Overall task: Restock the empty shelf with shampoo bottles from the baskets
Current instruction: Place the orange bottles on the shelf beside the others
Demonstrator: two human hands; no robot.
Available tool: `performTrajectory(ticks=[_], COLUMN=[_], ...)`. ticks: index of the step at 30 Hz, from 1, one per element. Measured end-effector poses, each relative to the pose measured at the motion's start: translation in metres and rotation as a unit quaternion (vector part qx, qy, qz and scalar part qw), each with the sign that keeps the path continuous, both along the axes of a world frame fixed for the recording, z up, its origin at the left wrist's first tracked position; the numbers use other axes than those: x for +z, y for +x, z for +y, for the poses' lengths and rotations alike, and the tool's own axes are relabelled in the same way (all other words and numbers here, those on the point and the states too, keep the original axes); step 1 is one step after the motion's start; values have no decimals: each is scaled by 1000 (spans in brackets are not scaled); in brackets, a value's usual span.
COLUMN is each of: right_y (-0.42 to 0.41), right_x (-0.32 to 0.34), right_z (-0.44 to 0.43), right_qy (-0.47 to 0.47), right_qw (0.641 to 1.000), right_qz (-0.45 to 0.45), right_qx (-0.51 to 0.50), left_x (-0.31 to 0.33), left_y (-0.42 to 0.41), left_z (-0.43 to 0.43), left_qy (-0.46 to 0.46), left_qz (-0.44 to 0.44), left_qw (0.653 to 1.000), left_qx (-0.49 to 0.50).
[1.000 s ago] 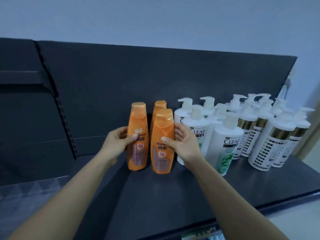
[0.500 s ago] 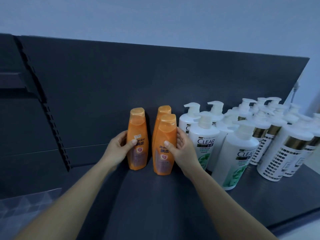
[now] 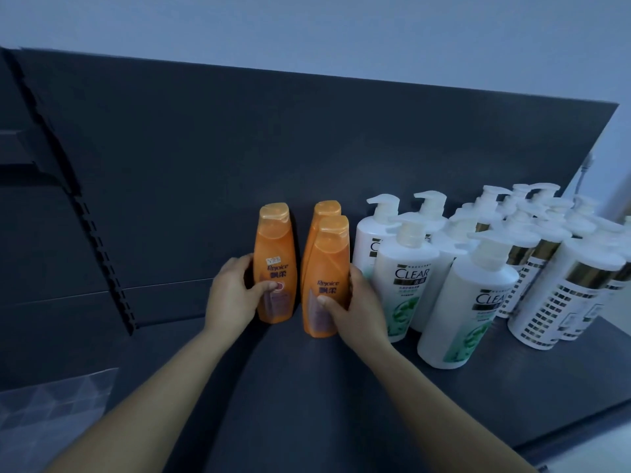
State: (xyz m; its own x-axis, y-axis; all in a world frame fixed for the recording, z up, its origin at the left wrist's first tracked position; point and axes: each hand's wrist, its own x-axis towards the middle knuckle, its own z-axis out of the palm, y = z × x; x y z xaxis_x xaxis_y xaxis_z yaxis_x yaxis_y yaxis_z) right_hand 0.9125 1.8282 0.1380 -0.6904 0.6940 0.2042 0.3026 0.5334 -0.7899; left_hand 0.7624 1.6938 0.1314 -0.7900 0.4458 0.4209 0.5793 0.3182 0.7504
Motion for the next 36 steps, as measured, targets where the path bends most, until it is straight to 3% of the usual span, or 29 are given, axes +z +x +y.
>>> performTrajectory(ticks=[14,20,26,30,36], right_y=[-5,30,97,151,229], right_x=[-2,-2,1,4,3], right_z=[-19,-40,-59,-71,-89], right_qy=[18,67,129,152,191], right_qw=[996,988,970,958,933], right_qz=[-69,-134,-205,-243,-293], right_qx=[-52,-30,-4,-23,-86], left_x=[-4,-9,2,11,19], left_y=[3,20,75,124,198], left_z=[0,-16,-43,-58,-61], left_qy=[-2,-147,-234,-308,-338], left_qz=[36,72,118,166,239], left_qw=[999,986,965,934,894], left_qx=[-11,-11,-15,-73,-170])
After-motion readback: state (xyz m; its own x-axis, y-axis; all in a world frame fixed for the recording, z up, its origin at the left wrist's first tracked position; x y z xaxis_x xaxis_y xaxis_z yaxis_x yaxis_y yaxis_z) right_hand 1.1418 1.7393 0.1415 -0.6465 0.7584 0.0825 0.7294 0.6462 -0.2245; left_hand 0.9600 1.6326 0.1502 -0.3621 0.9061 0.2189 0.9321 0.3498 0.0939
